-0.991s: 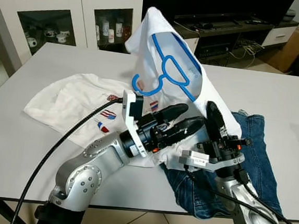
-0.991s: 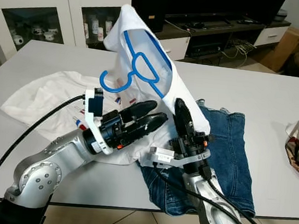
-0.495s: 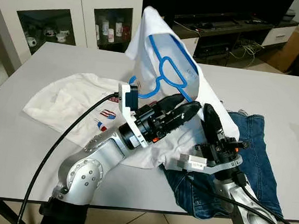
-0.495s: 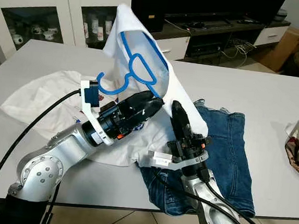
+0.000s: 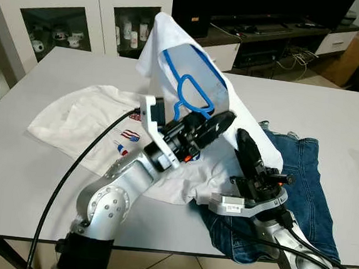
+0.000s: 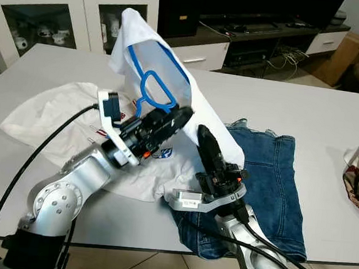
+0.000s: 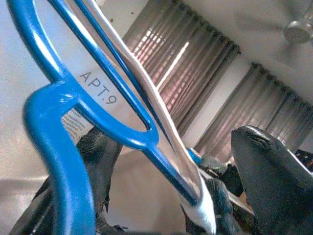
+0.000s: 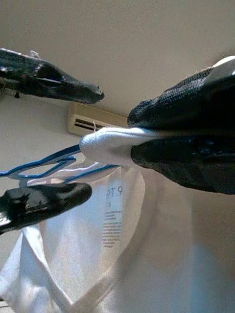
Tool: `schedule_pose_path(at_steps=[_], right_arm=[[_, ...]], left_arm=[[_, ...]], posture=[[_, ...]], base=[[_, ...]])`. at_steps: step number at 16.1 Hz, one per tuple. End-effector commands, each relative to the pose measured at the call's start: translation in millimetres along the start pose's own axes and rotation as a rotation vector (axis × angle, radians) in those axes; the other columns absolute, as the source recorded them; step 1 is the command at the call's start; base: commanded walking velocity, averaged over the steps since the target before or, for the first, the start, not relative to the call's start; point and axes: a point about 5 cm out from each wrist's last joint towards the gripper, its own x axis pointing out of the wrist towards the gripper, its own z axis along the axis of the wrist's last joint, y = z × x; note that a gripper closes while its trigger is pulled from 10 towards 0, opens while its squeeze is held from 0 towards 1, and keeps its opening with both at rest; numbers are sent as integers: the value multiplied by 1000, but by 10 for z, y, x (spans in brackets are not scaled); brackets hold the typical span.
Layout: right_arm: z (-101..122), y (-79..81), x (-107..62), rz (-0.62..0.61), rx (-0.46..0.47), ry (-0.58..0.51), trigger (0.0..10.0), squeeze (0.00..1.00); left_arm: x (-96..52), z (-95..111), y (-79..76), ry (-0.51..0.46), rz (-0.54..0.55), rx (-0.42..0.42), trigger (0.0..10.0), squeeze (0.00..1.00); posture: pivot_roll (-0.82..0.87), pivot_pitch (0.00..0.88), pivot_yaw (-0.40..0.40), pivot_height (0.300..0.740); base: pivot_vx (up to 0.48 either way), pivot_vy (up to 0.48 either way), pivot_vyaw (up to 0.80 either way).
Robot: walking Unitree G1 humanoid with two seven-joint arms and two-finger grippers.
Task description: Hang hanger
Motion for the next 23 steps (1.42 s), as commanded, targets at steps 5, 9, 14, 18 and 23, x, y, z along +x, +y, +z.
schedule_pose_path(at_steps=[5, 9, 14, 18, 23], right_arm=[[3, -37, 23, -37, 16, -7, 10000, 0], [-17, -32, 9, -36, 2, 5, 10000, 0], [-93, -17, 4, -13, 51, 73, 10000, 0], [-96, -31, 12, -24, 51, 77, 10000, 0], [-97, -43, 29, -37, 39, 72, 10000, 0]], left_arm=[[28, 145, -30, -110, -9, 20, 0, 0], [18, 182, -34, -140, -17, 29, 0, 0], [-7, 207, -32, -182, -11, 49, 0, 0], [-12, 226, -25, -198, -9, 58, 0, 0], [-1, 233, -29, -204, -10, 74, 0, 0]], posture=[[78, 26, -53, 740], [80, 28, -52, 740], [82, 30, -56, 740], [81, 31, -56, 740], [81, 30, -54, 740]], base=[[0, 0, 0], [0, 0, 0], [0, 0, 0], [0, 0, 0], [0, 0, 0]])
